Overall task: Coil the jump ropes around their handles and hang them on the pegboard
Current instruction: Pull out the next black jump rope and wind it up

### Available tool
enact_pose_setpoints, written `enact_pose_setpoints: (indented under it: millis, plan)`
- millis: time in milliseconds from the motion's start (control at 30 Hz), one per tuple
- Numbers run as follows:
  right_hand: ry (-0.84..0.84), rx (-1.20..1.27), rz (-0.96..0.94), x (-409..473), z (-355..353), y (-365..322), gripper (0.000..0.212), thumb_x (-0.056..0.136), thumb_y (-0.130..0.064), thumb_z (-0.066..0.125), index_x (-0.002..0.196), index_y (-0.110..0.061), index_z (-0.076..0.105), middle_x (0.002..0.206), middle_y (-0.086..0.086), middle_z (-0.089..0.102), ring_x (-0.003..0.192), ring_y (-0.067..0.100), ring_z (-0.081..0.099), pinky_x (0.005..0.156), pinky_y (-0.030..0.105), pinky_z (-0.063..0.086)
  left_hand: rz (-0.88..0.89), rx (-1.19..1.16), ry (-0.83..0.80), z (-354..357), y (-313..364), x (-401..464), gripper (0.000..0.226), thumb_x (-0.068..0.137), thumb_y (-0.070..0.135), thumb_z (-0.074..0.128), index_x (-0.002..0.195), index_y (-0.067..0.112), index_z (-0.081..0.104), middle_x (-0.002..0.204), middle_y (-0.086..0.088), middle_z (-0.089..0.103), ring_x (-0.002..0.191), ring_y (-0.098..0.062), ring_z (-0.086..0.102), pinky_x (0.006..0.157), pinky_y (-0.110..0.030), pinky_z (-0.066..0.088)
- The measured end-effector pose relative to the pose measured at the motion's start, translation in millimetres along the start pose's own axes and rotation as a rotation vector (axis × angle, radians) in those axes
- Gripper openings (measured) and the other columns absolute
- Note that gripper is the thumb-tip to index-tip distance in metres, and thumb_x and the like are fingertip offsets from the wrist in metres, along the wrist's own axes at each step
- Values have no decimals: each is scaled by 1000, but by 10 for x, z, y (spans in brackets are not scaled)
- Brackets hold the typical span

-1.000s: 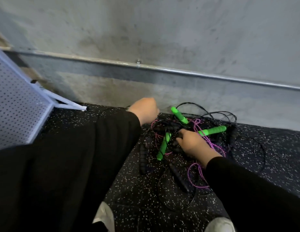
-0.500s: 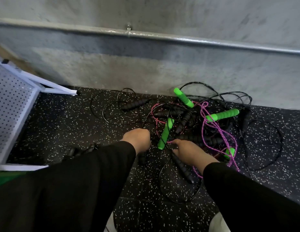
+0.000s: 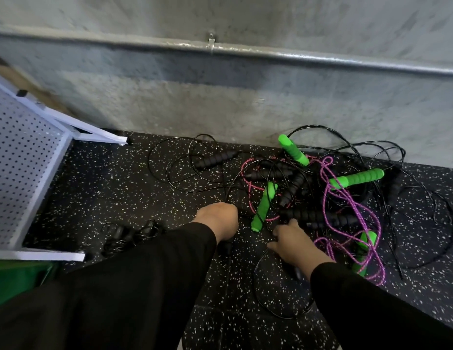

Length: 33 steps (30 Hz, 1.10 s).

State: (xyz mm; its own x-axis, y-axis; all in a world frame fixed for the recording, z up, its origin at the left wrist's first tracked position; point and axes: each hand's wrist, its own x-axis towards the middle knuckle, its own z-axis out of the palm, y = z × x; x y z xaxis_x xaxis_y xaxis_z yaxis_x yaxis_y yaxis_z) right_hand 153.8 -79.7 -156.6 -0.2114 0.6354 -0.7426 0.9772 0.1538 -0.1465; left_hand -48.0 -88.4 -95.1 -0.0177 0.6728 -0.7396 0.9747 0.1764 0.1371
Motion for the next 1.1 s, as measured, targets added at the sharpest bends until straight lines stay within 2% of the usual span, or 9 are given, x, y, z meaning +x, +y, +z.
enact_pose_setpoints:
  millis: [167, 333, 467, 600, 700, 800, 900, 1000, 1100]
  plan:
    - [454, 182, -46, -154, -384, -84, 18, 90, 0, 62, 94, -16, 55, 112, 10, 44, 65, 17, 54, 62, 32, 53, 52, 2, 163, -285, -17, -259, 22, 102, 20, 42, 111, 14, 61, 114, -8, 65, 105, -31, 62, 88, -43, 52]
    - [666, 393, -181, -486, -909, -229, 19, 87, 1, 59, 90, -15, 51, 107, 8, 48, 72, 20, 53, 65, 38, 49, 90, -48, 359, -749, -20, -610, 19, 102, 22, 44, 105, 13, 61, 112, -12, 67, 103, -34, 64, 87, -43, 54]
    - [779, 543, -190, -863, -1361, -284, 31, 90, -1, 63, 109, -18, 46, 115, 9, 53, 82, 19, 57, 65, 28, 44, 110, -57, 463, -1013, 8, -960, 27, 102, 24, 45, 118, 11, 64, 117, -14, 68, 107, -35, 63, 86, -39, 50]
    - [837, 673, -195, -1295, -1874, -268, 59, 88, -18, 73, 140, -20, 45, 123, 9, 60, 105, 27, 63, 91, 44, 54, 134, -84, 517, -1204, 98, -1335, 31, 103, 27, 46, 120, 10, 65, 117, -14, 68, 105, -36, 63, 87, -39, 52]
    - [887, 721, -163, -1728, -2316, -275, 36, 89, -25, 75, 118, -9, 62, 98, 7, 64, 87, 26, 61, 74, 33, 48, 153, -179, 557, -1352, 222, -1619, 35, 103, 27, 44, 125, 9, 64, 122, -16, 69, 111, -35, 63, 95, -41, 52]
    - [995, 975, -189, -2259, -2632, -261, 36, 82, -37, 75, 102, -15, 56, 93, 7, 65, 76, 27, 70, 70, 45, 61, 202, -344, 585, -1546, 440, -1951, 45, 107, 32, 44, 145, 11, 51, 138, -15, 62, 125, -34, 58, 102, -35, 45]
    - [1004, 1264, -245, -2763, -2781, -210, 26, 90, -27, 67, 101, -12, 49, 90, 10, 62, 53, 23, 70, 58, 37, 61, 332, -557, 563, -1677, 731, -2314, 61, 108, 42, 42, 160, 15, 27, 160, -9, 40, 145, -27, 41, 117, -35, 32]
    - [887, 1677, -342, -3211, -2823, -184, 16, 94, -21, 59, 94, -11, 47, 72, 7, 50, 53, 26, 68, 60, 34, 61, 438, -716, 546, -1669, 947, -2560, 66, 107, 43, 42, 163, 22, 14, 166, 0, 28, 151, -21, 30, 122, -37, 27]
    - [716, 1932, -391, -3555, -2758, -193, 19, 100, -22, 57, 89, -8, 50, 51, 3, 42, 48, 20, 64, 70, 36, 63, 486, -870, 541, -1586, 1082, -2637, 67, 107, 39, 46, 163, 30, 11, 160, 4, 37, 141, -22, 44, 113, -39, 39]
